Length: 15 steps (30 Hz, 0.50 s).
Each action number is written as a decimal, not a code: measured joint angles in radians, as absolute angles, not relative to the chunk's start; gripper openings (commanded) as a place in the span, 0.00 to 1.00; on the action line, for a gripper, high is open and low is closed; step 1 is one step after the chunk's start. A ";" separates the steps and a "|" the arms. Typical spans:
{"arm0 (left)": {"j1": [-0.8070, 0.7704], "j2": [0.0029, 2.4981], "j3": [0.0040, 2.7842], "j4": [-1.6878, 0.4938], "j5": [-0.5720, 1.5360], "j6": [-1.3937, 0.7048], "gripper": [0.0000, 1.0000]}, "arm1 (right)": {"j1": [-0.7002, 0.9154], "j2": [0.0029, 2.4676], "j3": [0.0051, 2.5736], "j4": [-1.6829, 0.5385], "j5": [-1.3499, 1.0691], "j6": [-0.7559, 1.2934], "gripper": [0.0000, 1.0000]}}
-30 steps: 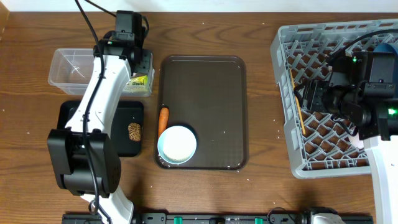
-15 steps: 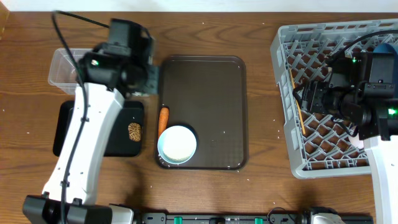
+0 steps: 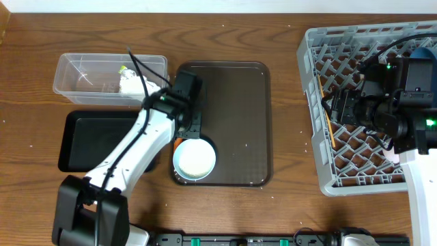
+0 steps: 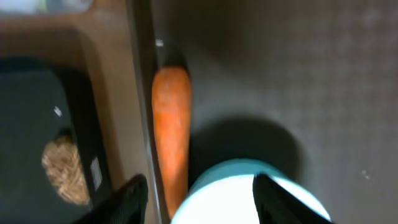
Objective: Sort waste into correct bins and load items into the dishwasher rack
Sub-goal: 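Grasp the carrot with the left gripper and place it on the black tray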
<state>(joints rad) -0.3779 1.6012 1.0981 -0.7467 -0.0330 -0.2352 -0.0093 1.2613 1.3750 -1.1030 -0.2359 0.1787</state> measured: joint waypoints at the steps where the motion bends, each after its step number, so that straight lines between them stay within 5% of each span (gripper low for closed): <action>1: -0.376 1.601 1.073 -0.704 -0.039 -0.241 0.55 | -0.009 1.261 1.375 -1.103 -0.236 0.179 0.66; 15: -0.375 1.689 0.908 -0.463 -0.134 -0.266 0.53 | -0.009 1.261 1.375 -1.105 -0.236 0.179 0.66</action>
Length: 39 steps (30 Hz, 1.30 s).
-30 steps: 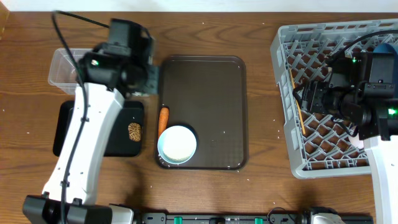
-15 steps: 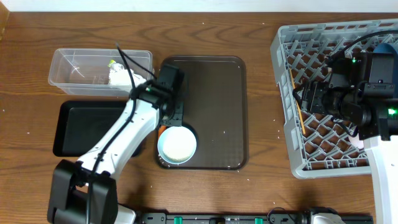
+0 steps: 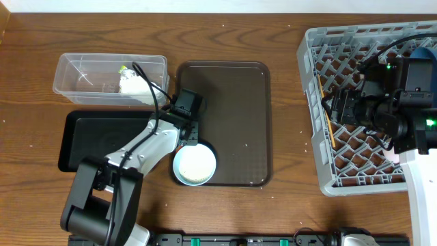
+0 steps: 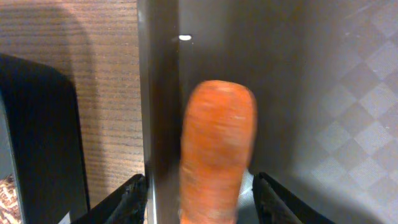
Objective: Sort waste into correct bins and load items into the dishwasher rack
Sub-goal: 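Grasp the carrot with the left gripper and place it on the black tray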
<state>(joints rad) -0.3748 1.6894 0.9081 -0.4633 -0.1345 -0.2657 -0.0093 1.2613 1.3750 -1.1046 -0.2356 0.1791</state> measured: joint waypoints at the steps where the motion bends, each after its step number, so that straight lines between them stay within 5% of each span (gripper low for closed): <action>1: -0.374 1.689 0.908 -0.462 -0.134 -0.266 0.49 | -0.009 1.261 1.375 -1.105 -0.236 0.179 0.66; 13: -0.367 1.688 0.908 -0.398 -0.061 -0.249 0.26 | -0.009 1.261 1.375 -1.107 -0.236 0.179 0.66; 29: -0.370 1.625 0.913 -0.412 -0.007 -0.209 0.14 | -0.009 1.261 1.375 -1.115 -0.236 0.179 0.66; 39: -0.360 1.365 0.915 -0.550 -0.106 -0.205 0.08 | -0.009 1.261 1.375 -1.118 -0.236 0.179 0.66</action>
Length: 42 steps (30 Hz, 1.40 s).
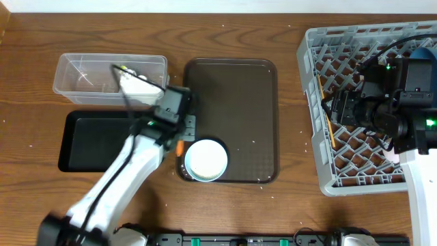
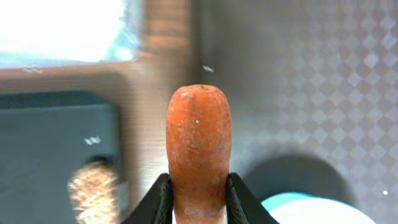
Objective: Sort waste into correct bins and load items into the dishwasher rack
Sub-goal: 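Grasp the carrot with the left gripper and place it on the black tray, then reach the left gripper to the white rice bowl and grasp its rim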
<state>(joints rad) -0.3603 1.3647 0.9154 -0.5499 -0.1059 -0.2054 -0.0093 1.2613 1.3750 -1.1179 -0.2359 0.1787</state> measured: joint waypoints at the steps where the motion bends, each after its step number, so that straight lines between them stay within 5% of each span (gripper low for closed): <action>1: -0.351 1.328 0.918 -0.576 -0.127 -0.205 0.08 | -0.009 1.261 1.375 -1.118 -0.236 0.179 0.66; 10: -0.156 1.218 0.923 -0.774 -0.216 -0.326 0.08 | -0.009 1.261 1.375 -1.118 -0.236 0.179 0.65; 21: 0.138 1.244 0.821 -0.712 -0.229 -0.923 0.17 | -0.009 1.261 1.375 -1.139 -0.236 0.179 0.66; 29: 0.174 1.254 0.816 -0.639 -0.232 -1.052 0.17 | -0.009 1.261 1.375 -1.141 -0.236 0.179 0.66; 31: 0.174 1.254 0.816 -0.634 -0.231 -1.048 0.30 | -0.009 1.261 1.375 -1.142 -0.236 0.179 0.66; 33: 0.174 1.254 0.816 -0.625 -0.220 -1.017 0.60 | -0.009 1.261 1.375 -1.143 -0.236 0.179 0.66; 35: 0.174 1.253 0.816 -0.624 -0.212 -0.990 0.76 | -0.009 1.261 1.375 -1.142 -0.236 0.179 0.66; 42: 0.174 1.219 0.816 -0.622 -0.133 -0.842 0.77 | -0.009 1.261 1.375 -1.140 -0.236 0.179 0.66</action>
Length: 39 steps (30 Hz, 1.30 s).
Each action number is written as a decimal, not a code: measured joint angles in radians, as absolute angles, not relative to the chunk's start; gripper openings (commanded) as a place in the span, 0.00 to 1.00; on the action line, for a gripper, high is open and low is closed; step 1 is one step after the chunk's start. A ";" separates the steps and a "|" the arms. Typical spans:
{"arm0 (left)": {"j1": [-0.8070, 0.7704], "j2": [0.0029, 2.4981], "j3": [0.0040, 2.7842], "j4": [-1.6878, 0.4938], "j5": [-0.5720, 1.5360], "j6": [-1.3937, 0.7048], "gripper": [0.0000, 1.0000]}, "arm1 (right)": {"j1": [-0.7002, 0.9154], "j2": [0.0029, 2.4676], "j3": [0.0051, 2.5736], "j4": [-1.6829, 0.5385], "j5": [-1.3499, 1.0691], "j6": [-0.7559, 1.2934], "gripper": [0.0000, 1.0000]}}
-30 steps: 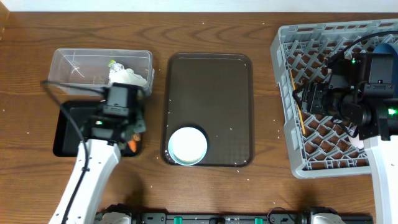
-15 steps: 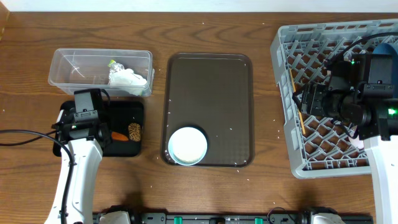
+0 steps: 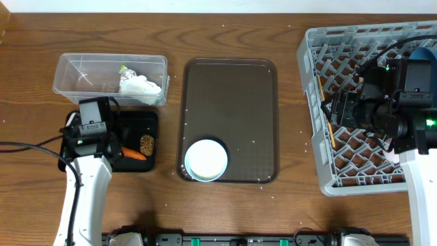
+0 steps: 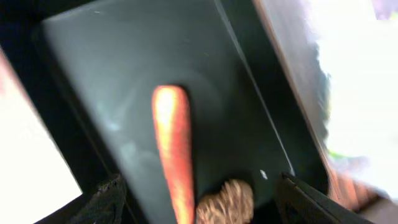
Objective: Sort waste into correct bins and load items into the dishwasher rack
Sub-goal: 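Reach the left gripper to the white rice bowl and grasp its rim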
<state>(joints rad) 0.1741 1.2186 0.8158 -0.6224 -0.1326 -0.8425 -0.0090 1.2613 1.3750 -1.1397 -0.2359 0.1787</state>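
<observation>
An orange carrot [image 3: 134,154] [image 4: 174,155] lies in the black tray [image 3: 85,160], next to a brown fibrous clump [image 3: 146,143] [image 4: 229,200]. My left gripper [image 3: 106,142] [image 4: 205,202] hangs open just above them and holds nothing; its fingertips [image 4: 112,193] stand on either side of the carrot. A white bowl with a teal rim [image 3: 206,159] sits at the near left corner of the brown tray [image 3: 235,89]. My right gripper [image 3: 339,109] hovers over the grey dishwasher rack [image 3: 314,82]; its jaws are too dark to read.
A clear plastic bin [image 3: 78,72] behind the black tray holds crumpled white waste [image 3: 140,85]. In the rack lie a thin orange stick [image 3: 330,131], a pink item [image 3: 392,156] and a blue item [image 3: 423,49]. Crumbs dot the wooden table [image 3: 225,17].
My left gripper was shut on the carrot beside the brown tray's left edge. Now it is open over the black tray and the carrot lies there. The right arm has not moved.
The carrot first lay along the brown tray's left edge beside the bowl, my open left gripper above it, then lower around it. Later the gripper held the carrot lifted and the brown tray sat slightly further right. Now the carrot rests in the black tray.
</observation>
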 measured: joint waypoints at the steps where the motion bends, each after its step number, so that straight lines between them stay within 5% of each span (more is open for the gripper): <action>1: 0.175 1.209 0.816 -0.620 -0.089 -0.795 0.77 | -0.009 1.261 1.375 -1.140 -0.236 0.179 0.66; 8: 0.105 1.176 0.819 -0.618 0.277 -0.416 0.75 | -0.009 1.261 1.375 -1.137 -0.236 0.179 0.67; 13: -0.079 1.178 0.820 -0.721 0.361 -0.177 0.75 | -0.009 1.261 1.375 -1.136 -0.236 0.179 0.67; 15: -0.149 1.192 0.820 -0.743 0.356 -0.118 0.67 | -0.009 1.261 1.375 -1.135 -0.236 0.179 0.67; 25: -0.271 1.381 0.820 -0.672 0.229 -0.028 0.47 | -0.009 1.261 1.375 -1.137 -0.236 0.179 0.67; 39: -0.271 1.483 0.820 -0.629 0.265 -0.025 0.40 | -0.009 1.261 1.375 -1.137 -0.236 0.179 0.67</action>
